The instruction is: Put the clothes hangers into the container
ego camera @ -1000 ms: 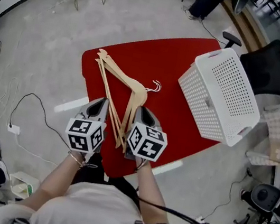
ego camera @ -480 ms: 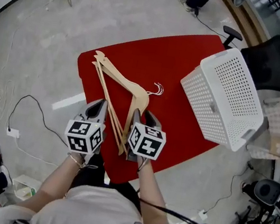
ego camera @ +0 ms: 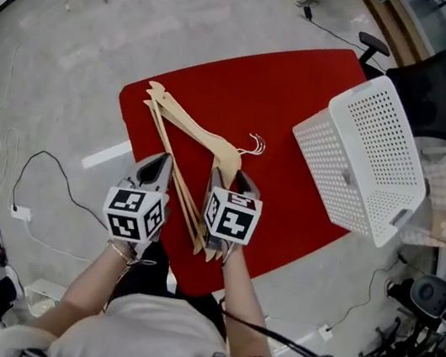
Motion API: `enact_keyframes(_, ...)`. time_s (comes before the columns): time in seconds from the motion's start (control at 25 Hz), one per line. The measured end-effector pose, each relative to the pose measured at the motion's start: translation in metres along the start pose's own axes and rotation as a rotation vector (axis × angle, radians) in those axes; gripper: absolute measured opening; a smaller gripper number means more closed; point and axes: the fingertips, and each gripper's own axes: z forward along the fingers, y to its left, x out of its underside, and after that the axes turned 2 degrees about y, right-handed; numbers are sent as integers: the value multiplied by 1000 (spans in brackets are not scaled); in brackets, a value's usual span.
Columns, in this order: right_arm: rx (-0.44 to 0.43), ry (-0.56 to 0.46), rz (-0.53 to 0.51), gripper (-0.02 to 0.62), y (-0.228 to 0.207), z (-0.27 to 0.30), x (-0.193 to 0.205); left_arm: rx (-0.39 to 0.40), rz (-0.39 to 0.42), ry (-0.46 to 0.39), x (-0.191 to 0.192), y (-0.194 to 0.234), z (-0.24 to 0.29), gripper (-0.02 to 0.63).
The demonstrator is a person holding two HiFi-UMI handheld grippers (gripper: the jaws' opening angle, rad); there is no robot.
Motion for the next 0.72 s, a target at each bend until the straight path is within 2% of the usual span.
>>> enact_keyframes(0.32, 17, 26, 28, 207, -2, 11, -7, 37, 18, 22, -8, 1, 22, 2)
enact_keyframes(0.72, 21, 23, 4, 187, 0, 9, -9, 81, 42, 39, -12, -15, 35, 2)
